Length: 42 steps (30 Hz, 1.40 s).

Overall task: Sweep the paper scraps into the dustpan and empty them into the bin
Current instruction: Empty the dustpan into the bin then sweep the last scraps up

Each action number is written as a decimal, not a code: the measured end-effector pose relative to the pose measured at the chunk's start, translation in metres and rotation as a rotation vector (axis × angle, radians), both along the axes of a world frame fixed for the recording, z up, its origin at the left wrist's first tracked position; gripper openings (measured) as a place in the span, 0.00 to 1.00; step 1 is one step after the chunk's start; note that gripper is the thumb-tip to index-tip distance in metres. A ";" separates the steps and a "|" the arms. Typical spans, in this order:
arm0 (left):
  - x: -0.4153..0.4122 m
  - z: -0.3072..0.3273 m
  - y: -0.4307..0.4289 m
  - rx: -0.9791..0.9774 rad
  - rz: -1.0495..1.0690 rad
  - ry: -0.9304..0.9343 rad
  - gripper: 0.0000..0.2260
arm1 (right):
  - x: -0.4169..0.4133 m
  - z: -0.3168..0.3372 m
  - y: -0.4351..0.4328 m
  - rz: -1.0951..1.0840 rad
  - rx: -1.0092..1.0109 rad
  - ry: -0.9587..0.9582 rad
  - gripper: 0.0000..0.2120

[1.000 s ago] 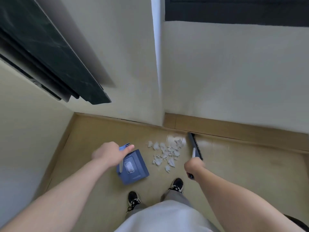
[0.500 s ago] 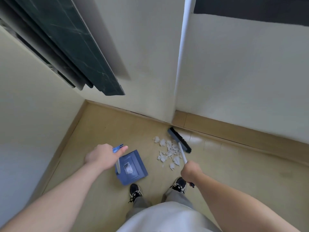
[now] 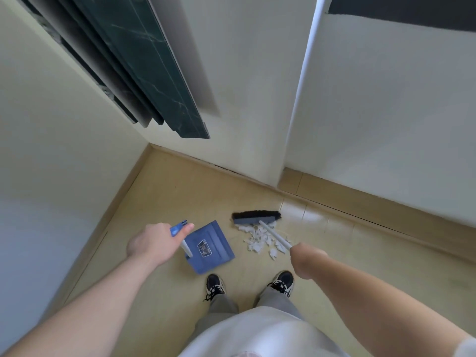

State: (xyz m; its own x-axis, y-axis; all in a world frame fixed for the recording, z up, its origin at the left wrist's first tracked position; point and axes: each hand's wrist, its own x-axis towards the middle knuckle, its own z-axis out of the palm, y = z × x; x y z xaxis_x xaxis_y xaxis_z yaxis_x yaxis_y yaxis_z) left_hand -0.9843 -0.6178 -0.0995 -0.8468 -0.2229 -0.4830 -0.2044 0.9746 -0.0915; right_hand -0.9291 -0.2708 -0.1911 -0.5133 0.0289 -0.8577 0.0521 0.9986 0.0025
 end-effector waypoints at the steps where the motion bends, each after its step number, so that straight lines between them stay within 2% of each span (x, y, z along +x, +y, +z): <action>1: 0.003 0.000 -0.001 -0.001 0.004 0.007 0.35 | 0.003 0.000 0.004 0.038 0.012 0.001 0.17; 5: 0.019 0.002 0.000 -0.042 0.008 0.031 0.35 | 0.018 0.001 0.020 0.207 0.073 0.005 0.20; 9: 0.040 0.002 0.003 -0.082 0.008 0.043 0.35 | 0.037 0.003 0.041 0.249 0.101 0.013 0.20; 16: 0.074 -0.008 0.005 -0.082 -0.064 0.046 0.35 | 0.097 0.012 0.052 0.134 0.110 -0.011 0.20; 28: 0.156 -0.039 -0.035 -0.047 -0.250 0.002 0.35 | 0.232 0.011 -0.017 -0.006 0.130 -0.035 0.19; 35: 0.215 -0.029 -0.050 -0.051 -0.244 -0.020 0.34 | 0.293 0.021 -0.025 -0.074 0.139 -0.023 0.20; 42: 0.264 -0.018 -0.044 -0.072 -0.186 -0.001 0.33 | 0.333 0.042 0.006 -0.161 0.120 0.035 0.16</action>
State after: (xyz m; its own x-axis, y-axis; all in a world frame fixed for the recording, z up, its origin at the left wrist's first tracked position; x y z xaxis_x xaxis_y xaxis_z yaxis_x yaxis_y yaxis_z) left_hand -0.7203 -0.6616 -0.1174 -0.8759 -0.0968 -0.4727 -0.0214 0.9865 -0.1624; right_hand -0.5959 -0.2644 -0.1492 -0.5235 0.2140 -0.8247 0.2133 0.9700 0.1164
